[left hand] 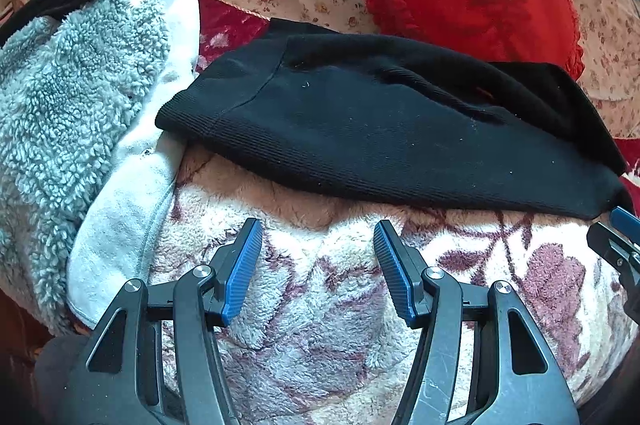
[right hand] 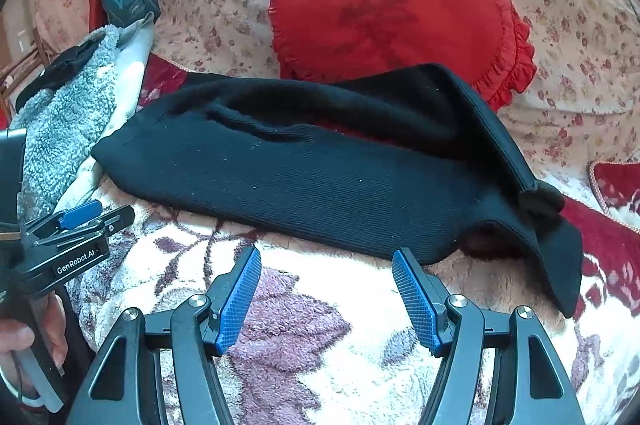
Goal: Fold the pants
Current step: 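Position both grippers open above the black knit pants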
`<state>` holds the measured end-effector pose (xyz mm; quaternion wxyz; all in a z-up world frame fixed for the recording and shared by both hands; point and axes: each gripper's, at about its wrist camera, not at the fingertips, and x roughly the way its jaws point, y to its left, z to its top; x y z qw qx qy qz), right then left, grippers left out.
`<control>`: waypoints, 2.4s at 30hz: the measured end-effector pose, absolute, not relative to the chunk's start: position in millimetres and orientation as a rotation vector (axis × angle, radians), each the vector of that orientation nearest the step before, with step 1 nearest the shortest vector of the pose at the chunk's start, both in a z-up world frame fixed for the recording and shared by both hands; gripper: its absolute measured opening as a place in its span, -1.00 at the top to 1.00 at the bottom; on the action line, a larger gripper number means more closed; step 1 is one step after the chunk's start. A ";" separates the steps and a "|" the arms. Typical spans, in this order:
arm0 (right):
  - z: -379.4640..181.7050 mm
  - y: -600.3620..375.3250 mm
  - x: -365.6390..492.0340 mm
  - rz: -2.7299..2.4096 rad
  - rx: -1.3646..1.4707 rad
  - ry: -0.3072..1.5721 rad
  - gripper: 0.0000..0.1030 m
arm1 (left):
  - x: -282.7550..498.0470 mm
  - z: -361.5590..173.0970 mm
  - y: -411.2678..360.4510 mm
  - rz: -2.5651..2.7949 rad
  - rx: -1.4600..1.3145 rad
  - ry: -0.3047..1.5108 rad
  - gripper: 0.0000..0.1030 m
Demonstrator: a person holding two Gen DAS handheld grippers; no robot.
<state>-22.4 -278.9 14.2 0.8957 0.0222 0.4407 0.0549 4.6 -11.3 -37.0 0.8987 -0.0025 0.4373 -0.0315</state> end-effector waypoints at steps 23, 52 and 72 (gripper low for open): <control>2.1 -266.7 -26.4 0.135 0.037 0.928 -0.30 | 2.5 -38.3 -0.4 -0.090 -0.049 0.905 -0.13; -9.0 -261.8 -22.1 0.142 0.039 0.943 -0.30 | -1.3 -38.6 -2.8 -0.091 -0.033 0.887 -0.13; -12.4 -254.7 -16.8 0.170 0.016 0.935 -0.30 | 0.9 -38.6 10.3 -0.073 -0.093 0.909 -0.13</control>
